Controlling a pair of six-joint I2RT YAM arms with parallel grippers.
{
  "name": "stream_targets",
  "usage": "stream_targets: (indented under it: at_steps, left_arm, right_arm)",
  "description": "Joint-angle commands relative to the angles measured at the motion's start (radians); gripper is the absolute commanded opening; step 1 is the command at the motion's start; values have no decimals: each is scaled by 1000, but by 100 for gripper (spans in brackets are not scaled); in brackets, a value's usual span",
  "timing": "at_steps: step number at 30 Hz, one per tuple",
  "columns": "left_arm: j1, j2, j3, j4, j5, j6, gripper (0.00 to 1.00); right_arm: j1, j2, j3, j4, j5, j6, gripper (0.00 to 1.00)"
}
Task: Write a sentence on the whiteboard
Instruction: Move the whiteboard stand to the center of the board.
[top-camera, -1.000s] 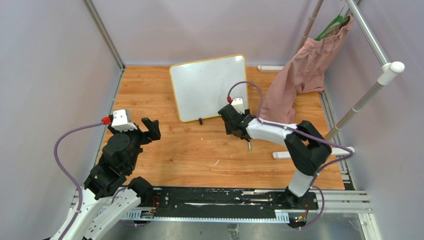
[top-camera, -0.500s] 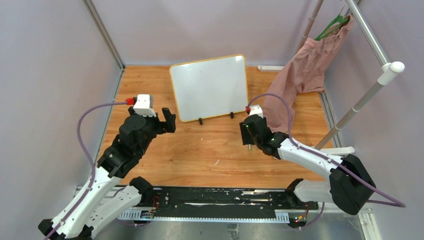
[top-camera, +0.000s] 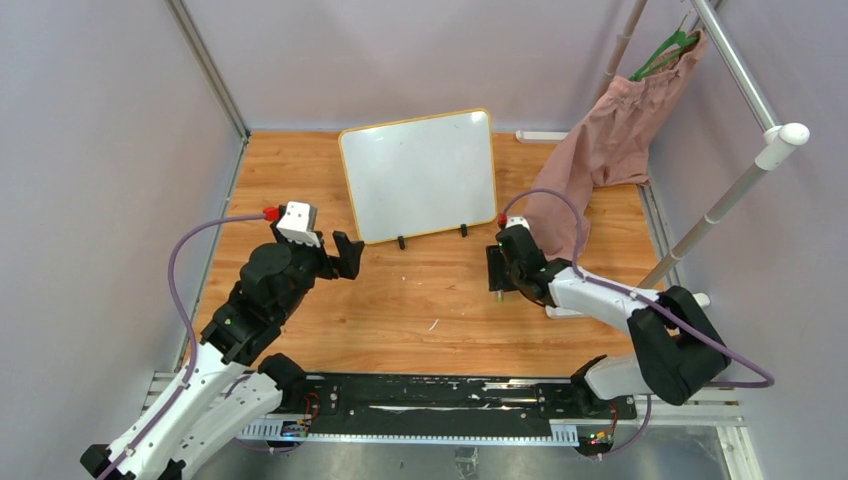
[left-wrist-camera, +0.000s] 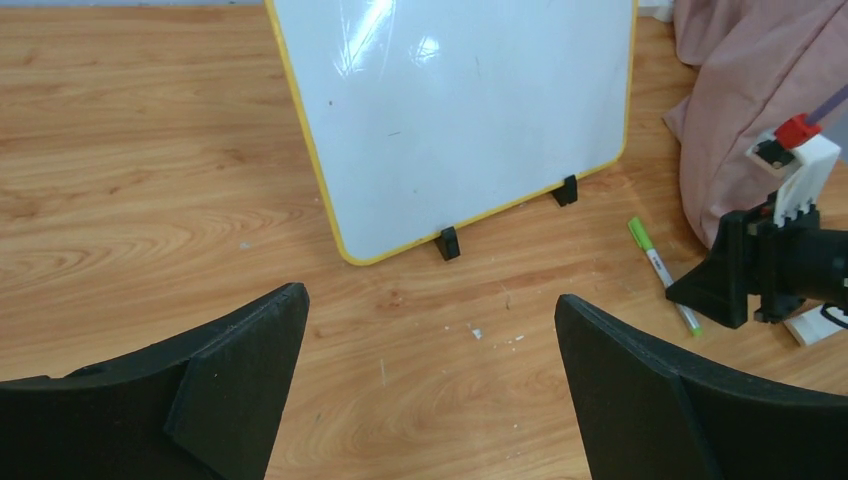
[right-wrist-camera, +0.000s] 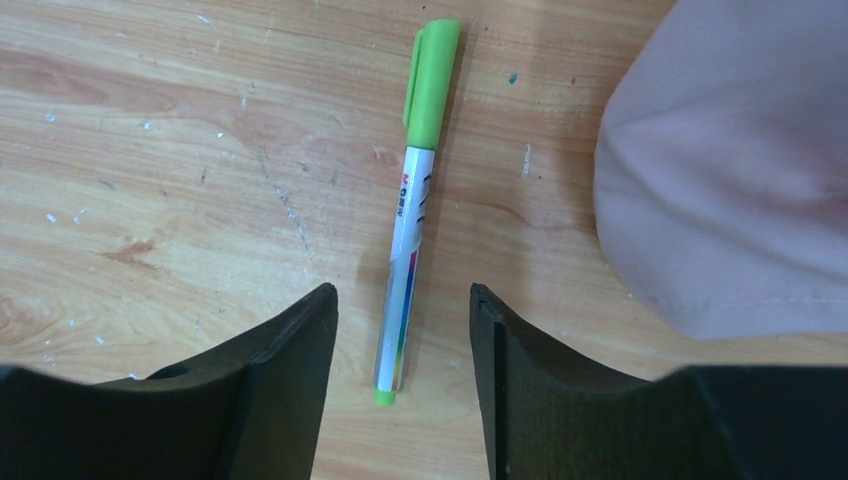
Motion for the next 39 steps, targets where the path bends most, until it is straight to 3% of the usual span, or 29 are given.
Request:
stream_targets:
  at_steps: [1,16,18,22,24,29,39]
  left_arm:
    - [-4,-14,8,50,19,23,100]
    - [-4,-65,0,41,-36,35,100]
    - [-4,-65,0,40,-32,33,100]
    - [-4,-61,-1,36,-32,26,100]
    - [-4,-57,0,35,-31,23,100]
    - [-4,-46,4,29,-27,9,100]
    - [-4,-52,-2,23,-30,-19,100]
  right_arm:
    - [-7,58,46,-25,15,5,53]
    - [-7,138,54,-68,-22,8,28]
    - [-7,143,53,-76,-25,7,33]
    - [-7,88,34,-69,-11,21,58]
    - [-8,42,41,-61,-7,27,63]
    - [-3,-3,109,10,-5,14,65]
    - [4,277,361,28,-17,-29,60]
